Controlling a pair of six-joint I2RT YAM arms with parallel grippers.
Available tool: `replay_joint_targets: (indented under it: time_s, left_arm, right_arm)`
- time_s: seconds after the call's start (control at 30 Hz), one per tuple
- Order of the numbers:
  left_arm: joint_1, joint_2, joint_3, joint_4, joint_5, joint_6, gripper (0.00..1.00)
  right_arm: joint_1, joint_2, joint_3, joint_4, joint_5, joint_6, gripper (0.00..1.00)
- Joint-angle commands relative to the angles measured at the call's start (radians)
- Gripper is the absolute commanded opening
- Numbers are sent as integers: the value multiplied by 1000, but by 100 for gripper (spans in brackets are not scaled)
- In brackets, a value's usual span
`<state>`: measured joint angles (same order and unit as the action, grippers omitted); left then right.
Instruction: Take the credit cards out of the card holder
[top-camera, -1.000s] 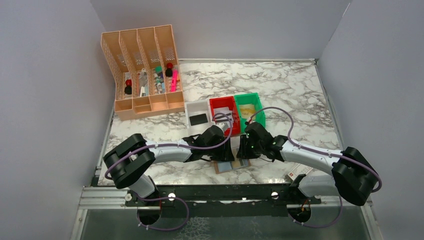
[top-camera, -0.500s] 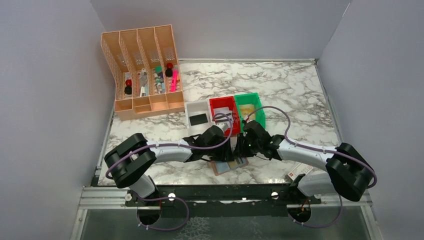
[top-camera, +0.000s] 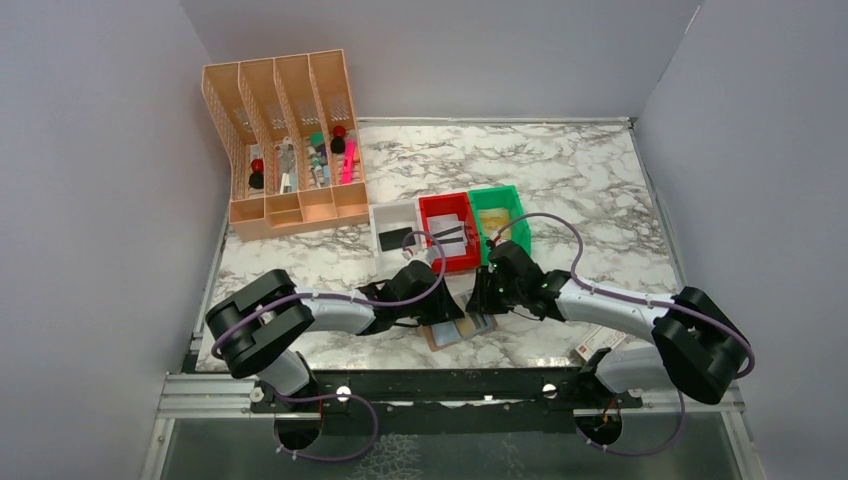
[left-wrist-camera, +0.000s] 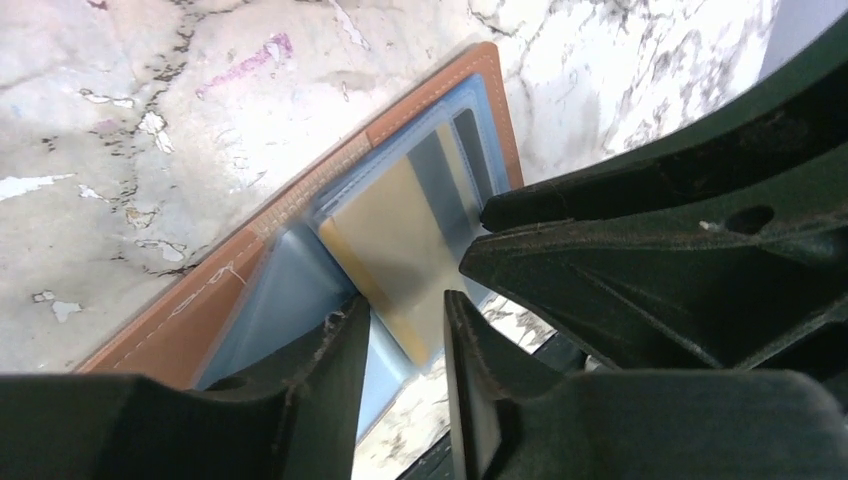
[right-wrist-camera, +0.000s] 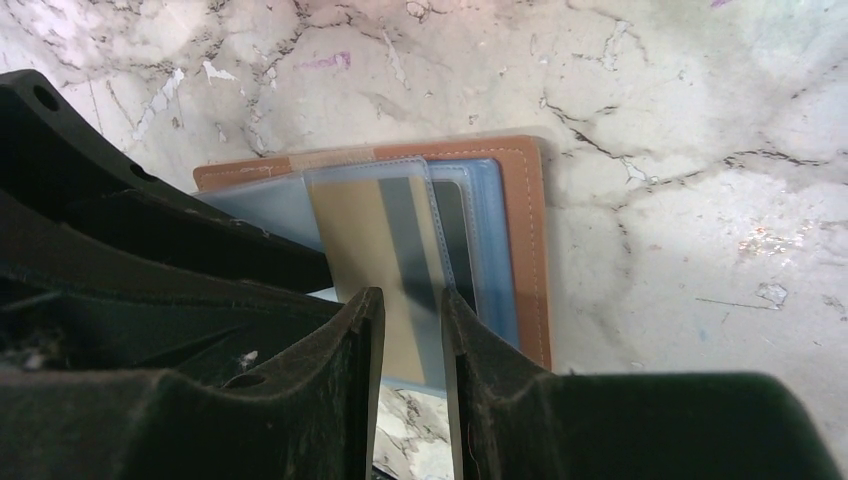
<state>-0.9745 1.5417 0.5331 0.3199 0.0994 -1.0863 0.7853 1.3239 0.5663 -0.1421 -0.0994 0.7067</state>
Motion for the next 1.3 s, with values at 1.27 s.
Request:
replay_joint_targets:
  time_s: [1.27]
  left_arm:
    - [-21,-81,-141,-66,-71,22,0]
  right_arm:
    - [9,39,45,-128,113,-27,35]
